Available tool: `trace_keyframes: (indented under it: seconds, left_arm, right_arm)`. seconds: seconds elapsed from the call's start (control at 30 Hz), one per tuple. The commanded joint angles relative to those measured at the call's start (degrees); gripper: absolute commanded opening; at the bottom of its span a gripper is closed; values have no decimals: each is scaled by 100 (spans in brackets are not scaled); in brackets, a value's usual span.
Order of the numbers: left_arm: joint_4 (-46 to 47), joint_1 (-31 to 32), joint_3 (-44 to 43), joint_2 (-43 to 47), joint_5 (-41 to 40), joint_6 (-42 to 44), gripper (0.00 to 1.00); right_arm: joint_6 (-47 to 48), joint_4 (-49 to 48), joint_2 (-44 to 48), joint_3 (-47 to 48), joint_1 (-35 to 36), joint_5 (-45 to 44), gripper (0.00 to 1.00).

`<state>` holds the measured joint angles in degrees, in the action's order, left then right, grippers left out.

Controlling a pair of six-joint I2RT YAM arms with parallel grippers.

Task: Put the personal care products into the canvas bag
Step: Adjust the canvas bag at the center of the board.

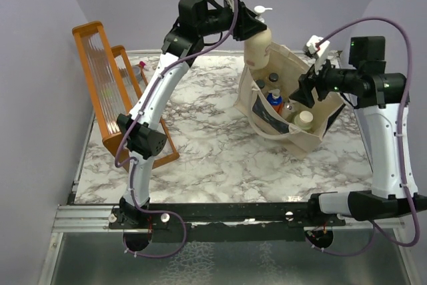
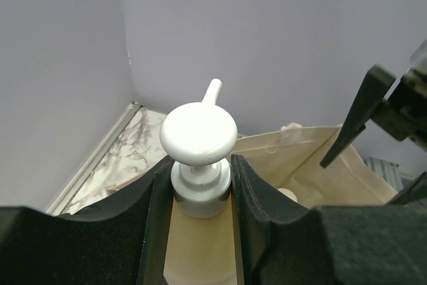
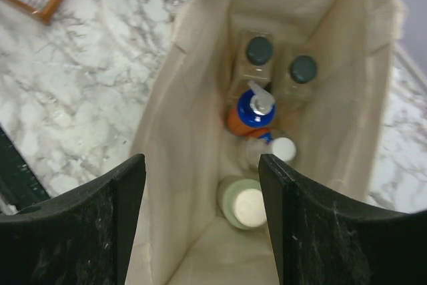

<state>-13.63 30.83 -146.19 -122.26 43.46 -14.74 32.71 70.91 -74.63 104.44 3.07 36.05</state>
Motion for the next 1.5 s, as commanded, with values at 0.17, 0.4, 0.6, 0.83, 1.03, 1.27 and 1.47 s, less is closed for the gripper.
trace_keyframes:
  seconds: [0.17, 0.4, 0.6, 0.83, 1.03, 1.27, 1.47]
  left_arm:
    - [167, -685, -298, 1147, -193, 64, 0]
    - [-151, -1063, 188, 1633, -429, 346, 0]
    - [-348, -1242, 434, 1929, -617, 568, 0]
    - [-542, -1308, 508, 2106, -659, 784, 0]
    - [-774, -1321, 561, 2186, -791, 993, 0]
    - [-1018, -1346, 462, 2282, -1436, 1378, 0]
    - [-1234, -1348, 468, 2413, -1831, 1855, 0]
  right_arm:
    - [-542, -1198, -153, -1055, 962, 318, 71]
    - [-1056, -2400, -497, -1525, 1572, -466, 70]
    - [-1333, -2856, -1010, -1444, 2187, -1371, 67]
    - [-1427, -3163, -1572, -1217, 2596, -2218, 52]
    - [-1408, -3319, -1702, -1153, 2785, -2226, 21]
    - [-1421, -3583, -1766, -1051, 3049, -2116, 5]
    - [-1469, -3631, -2037, -741, 3219, -2006, 2]
